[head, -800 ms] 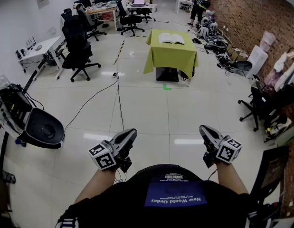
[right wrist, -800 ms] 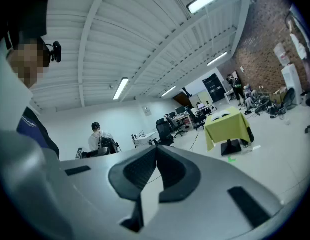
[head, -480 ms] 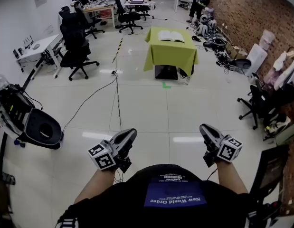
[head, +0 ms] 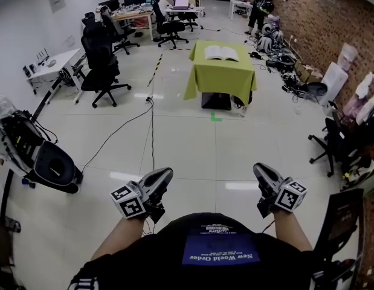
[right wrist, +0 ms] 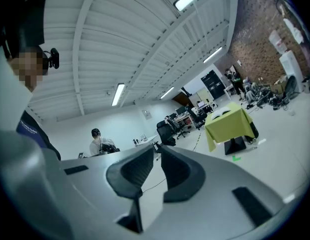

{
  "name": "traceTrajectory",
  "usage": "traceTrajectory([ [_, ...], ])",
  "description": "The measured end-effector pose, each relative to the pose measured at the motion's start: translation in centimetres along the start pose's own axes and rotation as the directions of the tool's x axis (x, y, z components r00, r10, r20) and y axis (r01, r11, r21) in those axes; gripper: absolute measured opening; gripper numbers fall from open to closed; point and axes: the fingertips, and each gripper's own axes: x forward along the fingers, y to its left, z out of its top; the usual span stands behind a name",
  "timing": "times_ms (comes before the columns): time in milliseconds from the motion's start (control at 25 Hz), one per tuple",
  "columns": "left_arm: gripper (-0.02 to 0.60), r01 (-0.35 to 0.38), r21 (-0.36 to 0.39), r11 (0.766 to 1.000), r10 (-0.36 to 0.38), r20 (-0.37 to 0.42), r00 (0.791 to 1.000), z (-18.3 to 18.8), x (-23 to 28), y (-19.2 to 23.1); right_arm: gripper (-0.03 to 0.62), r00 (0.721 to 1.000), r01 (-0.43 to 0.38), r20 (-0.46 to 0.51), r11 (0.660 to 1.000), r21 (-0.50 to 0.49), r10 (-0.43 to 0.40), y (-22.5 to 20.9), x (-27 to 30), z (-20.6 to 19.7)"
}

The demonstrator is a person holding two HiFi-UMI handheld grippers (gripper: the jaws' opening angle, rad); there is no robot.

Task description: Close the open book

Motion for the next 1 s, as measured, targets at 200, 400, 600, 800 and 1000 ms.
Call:
traceTrajectory([
  [200, 0.002, -0.028, 0.024, 0.999, 0.027, 0.033, 0.999, 1.5, 7.3, 0.0, 0.021, 0.998, -0.064, -0.006, 0.998, -0.011, 0.064, -5.8, 1.4, 4.9],
  [400, 0.002, -0.036, 0.041, 0.999, 0.033, 0.07, 0.997, 1.7, 15.9, -0.2, 0.021, 0.993, -0.118, -0.029, 0.992, -0.033, 0.117, -12.0, 1.6, 9.6],
  [600, 0.002, -0.029, 0.03, 0.999, 0.027, 0.059, 0.998, 0.9, 22.1, 0.5, 0.021, 0.993, -0.116, -0.019, 0.993, -0.027, 0.115, -17.5, 1.4, 12.1],
  [800, 0.002, -0.031, 0.025, 0.999, 0.03, 0.023, 0.999, 1.2, 25.5, 2.2, 0.021, 0.996, -0.089, -0.008, 0.996, 0.005, 0.089, -20.8, 1.7, 12.9],
  [1000, 0.002, 0.001, 0.003, 1.0, -0.001, 0.006, 1.0, 1.8, 29.0, 5.7, 0.021, 0.999, -0.049, -0.016, 0.999, 0.004, 0.049, -23.9, 4.0, 13.8],
])
